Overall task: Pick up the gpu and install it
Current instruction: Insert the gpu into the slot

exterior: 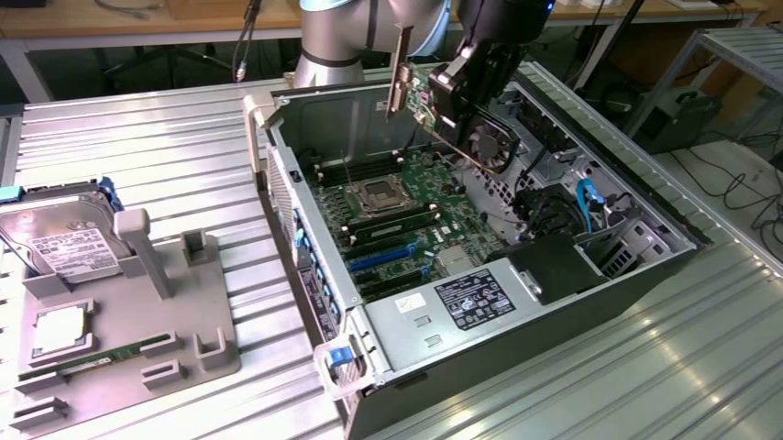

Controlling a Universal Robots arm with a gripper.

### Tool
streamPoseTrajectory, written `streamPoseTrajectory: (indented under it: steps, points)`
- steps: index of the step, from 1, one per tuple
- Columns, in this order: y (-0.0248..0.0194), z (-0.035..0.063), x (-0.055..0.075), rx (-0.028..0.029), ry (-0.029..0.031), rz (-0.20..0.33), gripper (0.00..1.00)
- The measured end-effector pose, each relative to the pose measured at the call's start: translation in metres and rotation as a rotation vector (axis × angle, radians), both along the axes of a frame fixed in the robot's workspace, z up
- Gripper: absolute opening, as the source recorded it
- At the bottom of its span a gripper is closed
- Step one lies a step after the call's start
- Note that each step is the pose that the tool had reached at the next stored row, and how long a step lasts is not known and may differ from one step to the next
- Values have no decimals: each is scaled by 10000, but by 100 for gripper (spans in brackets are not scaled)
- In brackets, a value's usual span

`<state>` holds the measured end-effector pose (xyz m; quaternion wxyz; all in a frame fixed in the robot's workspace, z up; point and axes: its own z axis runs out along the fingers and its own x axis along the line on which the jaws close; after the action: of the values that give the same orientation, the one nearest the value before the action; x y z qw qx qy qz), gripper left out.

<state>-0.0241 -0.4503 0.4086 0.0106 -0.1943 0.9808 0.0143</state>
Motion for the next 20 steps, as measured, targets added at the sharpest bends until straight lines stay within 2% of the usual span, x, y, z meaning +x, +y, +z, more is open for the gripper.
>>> streamPoseTrajectory:
  steps: [20]
  points:
    - [-2, 0, 0, 0, 0, 633, 28]
